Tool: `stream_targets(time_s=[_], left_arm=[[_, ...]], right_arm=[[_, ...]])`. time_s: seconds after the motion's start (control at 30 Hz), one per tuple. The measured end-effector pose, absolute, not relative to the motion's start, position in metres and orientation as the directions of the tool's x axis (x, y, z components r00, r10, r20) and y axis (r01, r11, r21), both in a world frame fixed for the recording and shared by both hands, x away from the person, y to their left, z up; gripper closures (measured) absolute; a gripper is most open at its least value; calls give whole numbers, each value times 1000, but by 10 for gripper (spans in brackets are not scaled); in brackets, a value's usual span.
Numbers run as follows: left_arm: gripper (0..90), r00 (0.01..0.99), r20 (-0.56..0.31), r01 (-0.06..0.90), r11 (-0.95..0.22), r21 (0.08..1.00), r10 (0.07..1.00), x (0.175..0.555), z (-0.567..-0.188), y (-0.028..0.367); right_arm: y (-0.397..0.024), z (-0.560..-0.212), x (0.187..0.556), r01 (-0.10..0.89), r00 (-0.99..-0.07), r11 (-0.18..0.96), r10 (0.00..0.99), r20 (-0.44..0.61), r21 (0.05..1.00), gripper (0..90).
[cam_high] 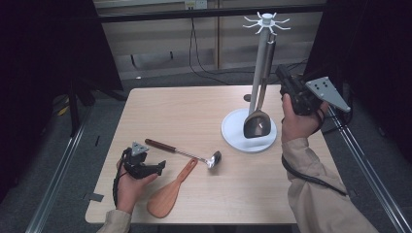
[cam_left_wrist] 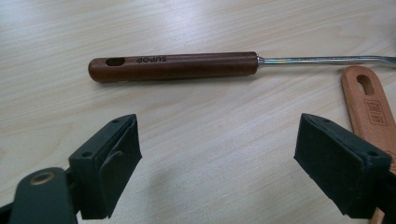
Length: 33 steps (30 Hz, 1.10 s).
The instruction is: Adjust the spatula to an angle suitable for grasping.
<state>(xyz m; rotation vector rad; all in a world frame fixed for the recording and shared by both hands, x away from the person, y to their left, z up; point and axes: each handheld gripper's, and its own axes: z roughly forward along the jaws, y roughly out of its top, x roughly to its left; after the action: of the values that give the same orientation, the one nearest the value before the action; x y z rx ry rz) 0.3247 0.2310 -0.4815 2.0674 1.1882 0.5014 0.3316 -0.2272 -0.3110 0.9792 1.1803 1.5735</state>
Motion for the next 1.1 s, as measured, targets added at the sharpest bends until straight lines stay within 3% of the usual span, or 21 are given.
stream_targets(time_s=[1.1], left_arm=[[140, 512, -28, 597, -332, 730, 859, 326, -483, 230]], right_arm=[[-247, -270, 381, -269, -274, -211, 952, 135, 940, 900]])
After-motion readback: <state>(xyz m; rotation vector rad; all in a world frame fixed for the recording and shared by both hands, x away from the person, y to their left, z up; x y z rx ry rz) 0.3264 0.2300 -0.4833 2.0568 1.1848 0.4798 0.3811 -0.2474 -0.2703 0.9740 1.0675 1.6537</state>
